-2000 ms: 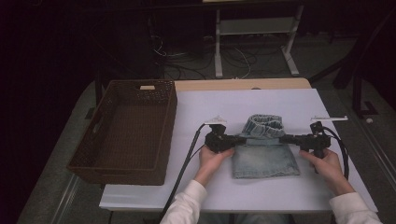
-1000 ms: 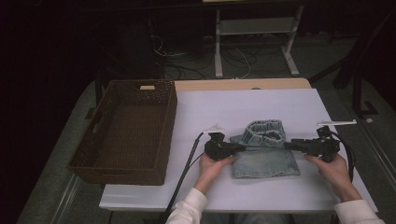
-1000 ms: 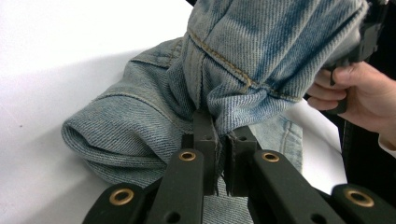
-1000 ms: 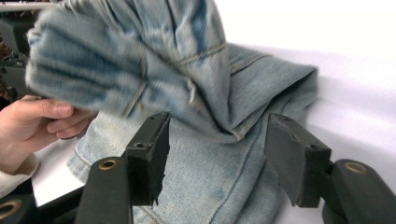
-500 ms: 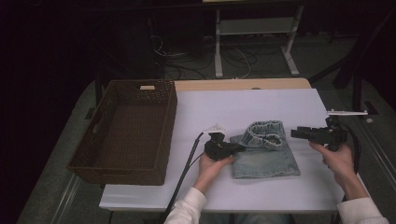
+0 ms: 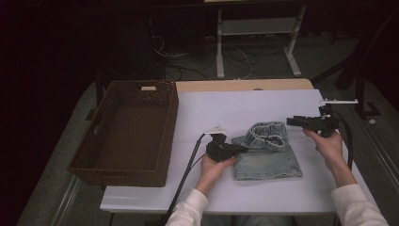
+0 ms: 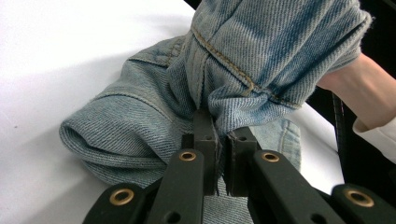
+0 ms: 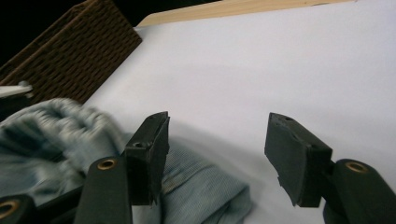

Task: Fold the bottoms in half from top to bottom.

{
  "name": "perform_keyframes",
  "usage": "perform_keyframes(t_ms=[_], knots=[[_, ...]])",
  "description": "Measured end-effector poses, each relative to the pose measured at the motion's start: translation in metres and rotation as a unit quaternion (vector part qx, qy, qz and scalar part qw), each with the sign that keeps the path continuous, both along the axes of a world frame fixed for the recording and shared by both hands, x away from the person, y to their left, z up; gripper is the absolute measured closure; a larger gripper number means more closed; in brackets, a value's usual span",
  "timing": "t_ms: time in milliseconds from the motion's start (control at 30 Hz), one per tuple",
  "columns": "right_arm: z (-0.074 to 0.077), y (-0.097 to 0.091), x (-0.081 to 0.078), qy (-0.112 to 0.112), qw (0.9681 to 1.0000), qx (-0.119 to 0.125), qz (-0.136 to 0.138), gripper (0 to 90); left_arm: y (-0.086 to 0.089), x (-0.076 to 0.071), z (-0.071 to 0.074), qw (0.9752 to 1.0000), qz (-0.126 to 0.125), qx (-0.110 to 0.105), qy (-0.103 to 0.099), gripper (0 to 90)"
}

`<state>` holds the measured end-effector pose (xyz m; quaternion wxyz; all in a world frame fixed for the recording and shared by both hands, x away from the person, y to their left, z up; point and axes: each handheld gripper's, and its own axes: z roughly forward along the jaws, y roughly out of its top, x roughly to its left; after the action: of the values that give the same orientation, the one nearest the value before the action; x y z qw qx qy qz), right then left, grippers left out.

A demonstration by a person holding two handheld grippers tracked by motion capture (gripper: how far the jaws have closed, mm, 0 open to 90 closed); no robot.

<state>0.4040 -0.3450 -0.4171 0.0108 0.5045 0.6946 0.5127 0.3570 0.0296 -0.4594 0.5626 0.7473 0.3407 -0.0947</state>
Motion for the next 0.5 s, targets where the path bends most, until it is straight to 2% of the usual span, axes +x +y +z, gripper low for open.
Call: perform_keyframes(t_ms=[67,167,300,400,500], knots=[[-0.002,0.002,0.006,-0.002,1.0,-0.004,-0.007,39.5,0.0,0.0,0.0,1.0,0.001,-0.001,0.001,85.1],[-0.006,0.003,0.013,0.008,0.9999,-0.006,-0.006,39.5,0.0,0.001,-0.001,1.0,0.002,-0.004,0.004,85.2],[-0.008,0.006,0.016,0.011,0.9999,-0.005,0.001,41.6,0.0,0.001,-0.001,1.0,0.001,-0.005,0.004,85.2],[-0.008,0.011,0.017,0.017,0.9997,-0.009,0.016,47.6,-0.001,0.001,-0.001,1.0,0.001,-0.004,0.004,85.2],[-0.007,0.015,0.016,0.025,0.9988,0.003,0.041,58.0,0.0,0.001,-0.001,1.0,0.001,-0.004,0.003,85.1]])
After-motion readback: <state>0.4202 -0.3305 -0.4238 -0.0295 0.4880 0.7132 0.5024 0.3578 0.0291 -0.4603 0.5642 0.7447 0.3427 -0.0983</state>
